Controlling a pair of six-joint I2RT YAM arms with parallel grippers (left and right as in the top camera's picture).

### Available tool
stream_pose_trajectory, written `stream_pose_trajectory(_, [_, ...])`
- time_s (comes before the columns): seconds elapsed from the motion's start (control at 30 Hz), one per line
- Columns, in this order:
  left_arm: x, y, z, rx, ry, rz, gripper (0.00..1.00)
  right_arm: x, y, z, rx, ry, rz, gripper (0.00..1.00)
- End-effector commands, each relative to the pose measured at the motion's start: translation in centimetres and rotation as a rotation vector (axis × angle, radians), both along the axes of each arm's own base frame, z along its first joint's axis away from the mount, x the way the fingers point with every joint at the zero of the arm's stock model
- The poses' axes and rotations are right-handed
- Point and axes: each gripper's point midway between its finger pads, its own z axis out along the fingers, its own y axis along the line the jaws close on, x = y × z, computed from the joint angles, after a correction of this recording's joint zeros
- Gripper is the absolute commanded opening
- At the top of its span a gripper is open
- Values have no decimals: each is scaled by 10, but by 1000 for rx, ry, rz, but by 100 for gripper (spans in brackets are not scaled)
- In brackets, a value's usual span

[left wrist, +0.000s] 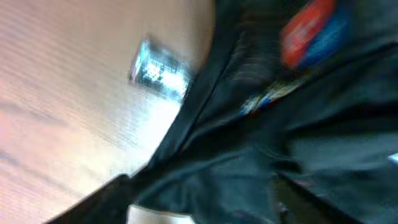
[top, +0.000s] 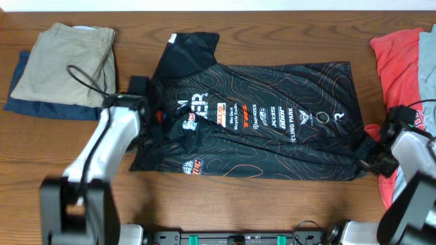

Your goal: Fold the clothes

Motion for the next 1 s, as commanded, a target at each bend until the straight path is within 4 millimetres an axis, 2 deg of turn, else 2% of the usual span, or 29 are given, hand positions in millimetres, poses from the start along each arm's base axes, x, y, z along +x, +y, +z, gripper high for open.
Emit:
stream_pose_trajectory(0.0, [17,2,20,-1,-121,-2,79,25,3,33,12,-174,1,79])
stream_pose_trajectory(0.07, [31,0,27,0,-189,-33,79,35,3,48,-3,-250,22,84])
stream_pose_trajectory(0.23, [79,-11,42,-16,-362,-158,79,56,9,76,-11,-398,136,82])
stream_pose_trajectory(0.47, [151,-19,48,-41,-480,-284,79,65,30,82,60,-453,209,82])
stream_pose_trajectory(0.63, [206,-30,32,-92,-501,-380,80,67,35,82,62,-454,241,86])
stream_pose_trajectory(0.73, [237,-28,16,-89,-508,-380,81,68,41,82,64,-453,264,87])
stream_pose_trajectory(0.83, [260,-27,-3,-87,-505,-379,81,70,45,82,68,-453,280,88])
stream_pose_trajectory(0.97, [278,-28,-29,-89,-496,-380,81,70,46,82,68,-453,283,88])
